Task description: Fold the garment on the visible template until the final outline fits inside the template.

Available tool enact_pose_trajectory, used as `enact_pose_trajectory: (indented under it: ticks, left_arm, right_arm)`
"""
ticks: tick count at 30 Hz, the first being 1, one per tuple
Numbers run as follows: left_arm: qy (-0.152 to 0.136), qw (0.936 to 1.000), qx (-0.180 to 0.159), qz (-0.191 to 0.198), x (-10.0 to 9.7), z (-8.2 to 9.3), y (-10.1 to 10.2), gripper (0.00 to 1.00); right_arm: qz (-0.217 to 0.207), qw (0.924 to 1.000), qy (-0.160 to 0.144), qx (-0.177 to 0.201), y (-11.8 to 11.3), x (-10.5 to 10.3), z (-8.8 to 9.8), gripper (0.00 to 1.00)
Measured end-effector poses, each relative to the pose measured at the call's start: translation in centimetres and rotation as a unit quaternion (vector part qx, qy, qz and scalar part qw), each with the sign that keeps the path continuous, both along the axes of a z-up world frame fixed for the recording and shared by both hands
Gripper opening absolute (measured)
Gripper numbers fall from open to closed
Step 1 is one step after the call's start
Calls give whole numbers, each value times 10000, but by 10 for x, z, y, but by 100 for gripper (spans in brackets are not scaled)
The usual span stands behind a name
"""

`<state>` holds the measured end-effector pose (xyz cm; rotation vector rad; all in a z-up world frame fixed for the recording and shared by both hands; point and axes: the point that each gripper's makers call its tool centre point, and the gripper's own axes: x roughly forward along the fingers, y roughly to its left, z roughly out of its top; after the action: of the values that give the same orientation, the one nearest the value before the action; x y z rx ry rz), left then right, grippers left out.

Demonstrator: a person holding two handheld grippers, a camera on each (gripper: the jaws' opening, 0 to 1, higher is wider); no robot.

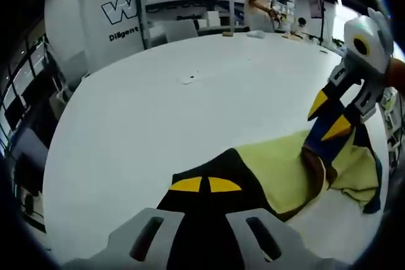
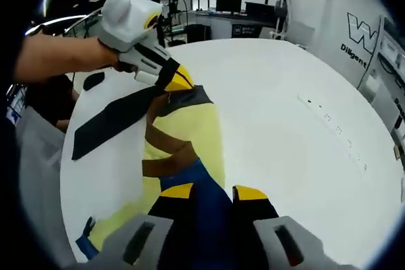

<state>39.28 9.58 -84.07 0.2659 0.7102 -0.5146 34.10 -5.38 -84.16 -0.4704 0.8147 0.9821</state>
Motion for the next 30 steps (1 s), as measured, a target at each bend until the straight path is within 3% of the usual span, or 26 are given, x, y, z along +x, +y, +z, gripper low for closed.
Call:
enact_pose_trajectory:
  ticks: [2, 12, 19, 30]
  left_arm:
    - [-2, 10000, 3, -7, 0, 0, 0, 0]
    - [0, 10000, 43, -29, 2, 0, -2, 0]
    - [2, 10000, 58, -30, 2, -1, -1, 0]
    - [-119, 9999, 49, -40, 9, 13, -2, 0]
  right_arm:
    - [74, 9998, 176, -28, -1, -3, -2, 16]
    - [154, 9996, 234, -21, -3, -9, 4, 0]
    - [165, 9999, -7, -40, -7, -7, 9, 0]
    - [-197, 9978, -596, 202, -24, 8, 44, 0]
